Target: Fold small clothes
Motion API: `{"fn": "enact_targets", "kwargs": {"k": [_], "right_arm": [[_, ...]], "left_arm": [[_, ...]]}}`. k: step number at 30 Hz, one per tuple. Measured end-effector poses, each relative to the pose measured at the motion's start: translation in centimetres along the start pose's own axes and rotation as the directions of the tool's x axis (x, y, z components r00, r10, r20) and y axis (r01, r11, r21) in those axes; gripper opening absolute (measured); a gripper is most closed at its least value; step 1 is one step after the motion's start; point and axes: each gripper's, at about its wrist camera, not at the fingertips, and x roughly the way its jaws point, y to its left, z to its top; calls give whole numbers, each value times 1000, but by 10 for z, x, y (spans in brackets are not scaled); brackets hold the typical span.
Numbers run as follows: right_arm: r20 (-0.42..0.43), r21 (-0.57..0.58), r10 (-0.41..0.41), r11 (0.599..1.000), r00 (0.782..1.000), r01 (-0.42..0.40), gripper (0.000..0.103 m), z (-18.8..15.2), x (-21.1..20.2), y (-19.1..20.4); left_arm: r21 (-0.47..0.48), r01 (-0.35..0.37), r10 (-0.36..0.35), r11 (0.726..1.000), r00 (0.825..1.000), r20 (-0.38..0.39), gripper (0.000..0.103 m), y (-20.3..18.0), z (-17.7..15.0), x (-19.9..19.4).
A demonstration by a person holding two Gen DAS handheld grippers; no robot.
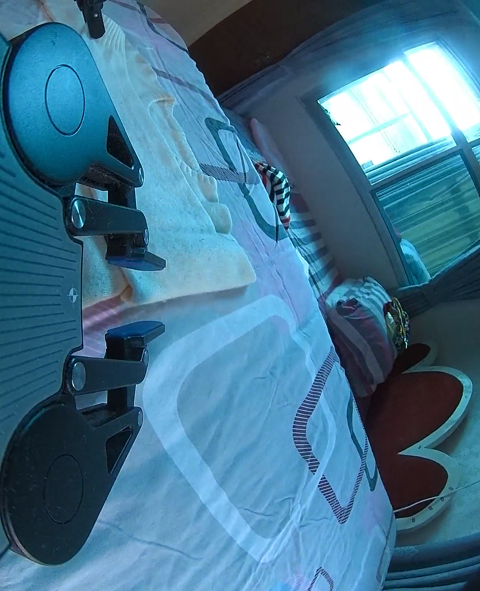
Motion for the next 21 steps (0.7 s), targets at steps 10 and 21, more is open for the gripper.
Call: {"fn": "enact_targets", "kwargs": {"k": [10,21], "right_arm": [[-87,-161,-26,987,996,12,5,-9,33,18],[-189,-330,245,896,951,-296,6,-21,77,112]], "left_arm": [[53,-63,66,997,996,-55,24,6,-15,24],[288,-61,50,956,998,44,72,-72,-14,38]]}}
